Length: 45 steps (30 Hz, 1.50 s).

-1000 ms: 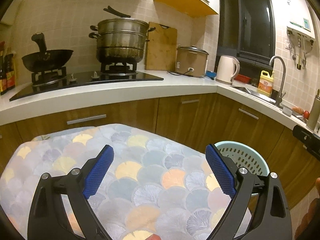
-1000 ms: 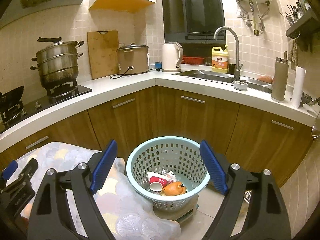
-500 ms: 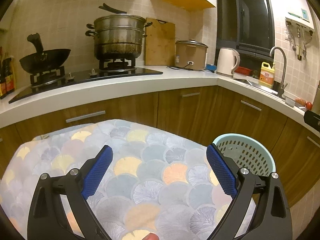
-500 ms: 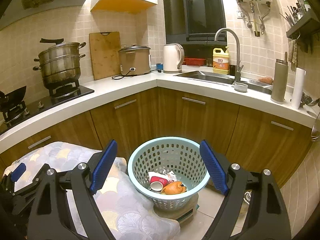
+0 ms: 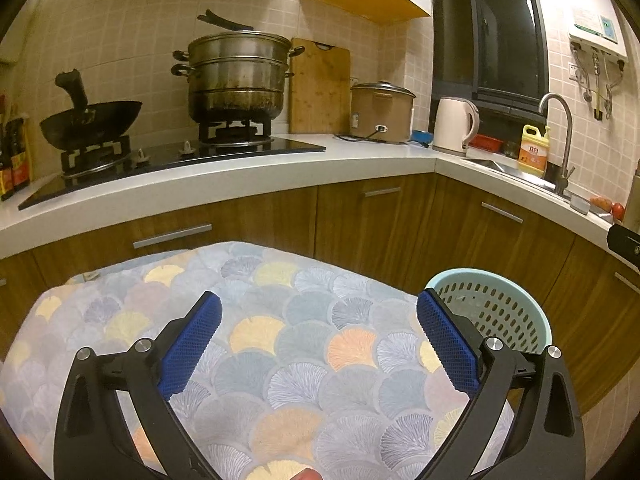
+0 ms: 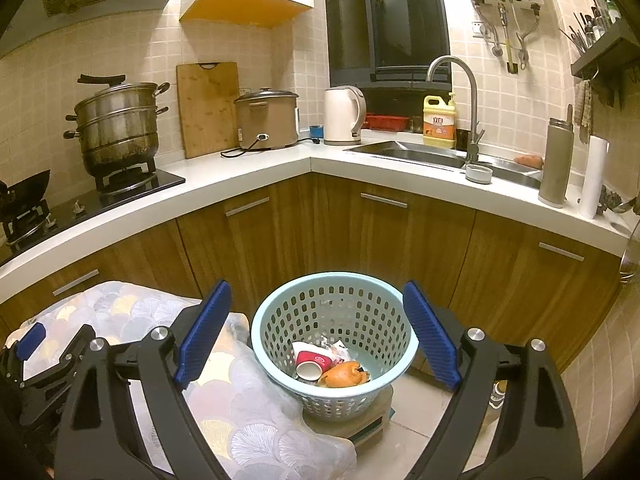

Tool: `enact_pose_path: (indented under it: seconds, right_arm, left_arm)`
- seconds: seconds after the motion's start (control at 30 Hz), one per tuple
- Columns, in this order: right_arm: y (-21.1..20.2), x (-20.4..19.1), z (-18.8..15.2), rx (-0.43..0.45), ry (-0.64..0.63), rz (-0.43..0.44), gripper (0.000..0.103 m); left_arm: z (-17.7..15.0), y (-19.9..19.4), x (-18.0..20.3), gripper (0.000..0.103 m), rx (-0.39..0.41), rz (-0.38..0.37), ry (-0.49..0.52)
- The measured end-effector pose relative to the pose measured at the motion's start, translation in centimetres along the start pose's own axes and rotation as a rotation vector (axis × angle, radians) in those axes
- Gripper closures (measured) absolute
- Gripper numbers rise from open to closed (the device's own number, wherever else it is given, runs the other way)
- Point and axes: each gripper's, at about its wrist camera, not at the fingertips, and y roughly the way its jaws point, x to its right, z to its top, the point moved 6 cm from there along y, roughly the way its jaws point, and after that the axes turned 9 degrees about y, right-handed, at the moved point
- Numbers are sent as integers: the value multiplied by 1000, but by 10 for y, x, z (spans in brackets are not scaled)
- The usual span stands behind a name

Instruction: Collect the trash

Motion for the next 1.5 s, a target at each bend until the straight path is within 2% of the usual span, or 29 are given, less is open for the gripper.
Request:
enact_pose_path:
  seconds: [1.07, 1.5]
  right_arm:
    - [1, 0, 0, 6, -12, -2, 19]
    - [6, -3, -2, 0, -25, 5, 19]
  left_arm:
    - [0, 1, -1, 8, -4, -2, -2]
    - [8, -10, 0, 8, 27, 25, 20]
